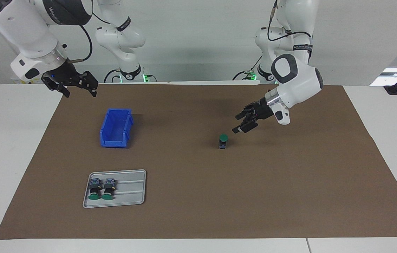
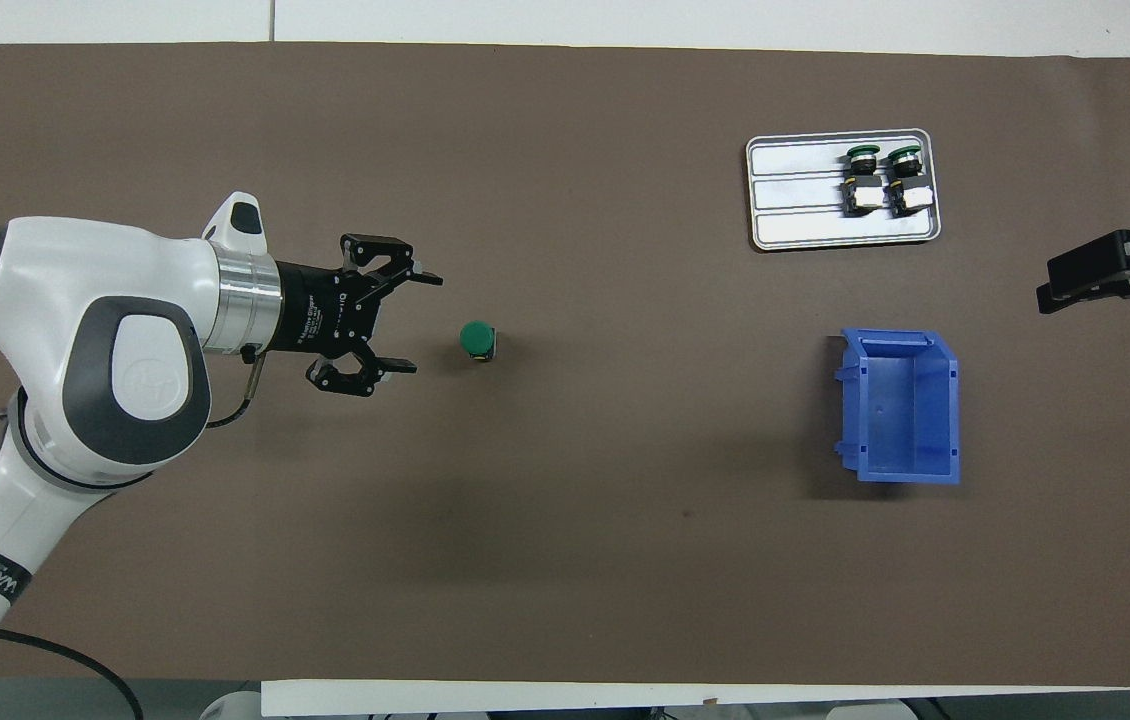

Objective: Place and press button with both arms

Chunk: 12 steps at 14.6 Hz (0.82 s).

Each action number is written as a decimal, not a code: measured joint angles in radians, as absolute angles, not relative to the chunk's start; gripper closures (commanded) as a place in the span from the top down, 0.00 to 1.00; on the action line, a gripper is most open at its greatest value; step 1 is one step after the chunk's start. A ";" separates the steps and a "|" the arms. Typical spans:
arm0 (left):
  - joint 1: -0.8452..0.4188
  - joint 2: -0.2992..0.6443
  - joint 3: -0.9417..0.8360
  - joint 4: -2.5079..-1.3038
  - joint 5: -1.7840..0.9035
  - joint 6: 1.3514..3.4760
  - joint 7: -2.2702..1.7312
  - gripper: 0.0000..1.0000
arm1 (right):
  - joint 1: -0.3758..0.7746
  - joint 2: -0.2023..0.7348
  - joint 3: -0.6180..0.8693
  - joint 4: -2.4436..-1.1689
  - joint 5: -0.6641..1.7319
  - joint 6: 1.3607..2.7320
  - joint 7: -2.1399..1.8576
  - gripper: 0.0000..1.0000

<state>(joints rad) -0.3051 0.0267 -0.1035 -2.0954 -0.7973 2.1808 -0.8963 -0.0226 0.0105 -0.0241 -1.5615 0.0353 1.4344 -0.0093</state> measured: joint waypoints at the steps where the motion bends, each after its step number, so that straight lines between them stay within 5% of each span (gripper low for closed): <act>1: -0.309 0.027 -0.105 -2.076 -0.724 2.171 -0.897 1.00 | -0.023 0.011 -0.024 -1.562 0.035 1.434 -0.009 1.00; 9: -0.376 0.031 -0.117 -2.000 -0.272 2.121 -0.862 0.95 | -0.023 0.011 -0.024 -1.562 0.035 1.434 -0.009 1.00; 10: -0.391 0.032 -0.117 -1.998 -0.250 2.121 -0.861 0.86 | -0.023 0.011 -0.024 -1.562 0.035 1.434 -0.009 1.00; 12: -0.416 0.044 -0.118 -1.983 -0.236 2.120 -0.853 0.41 | -0.023 0.011 -0.024 -1.562 0.035 1.434 -0.009 1.00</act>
<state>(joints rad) -0.4156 0.0444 -0.1176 -1.9834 -0.2364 2.1197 -0.8527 -0.0227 0.0106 -0.0241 -1.5615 0.0353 1.4344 -0.0093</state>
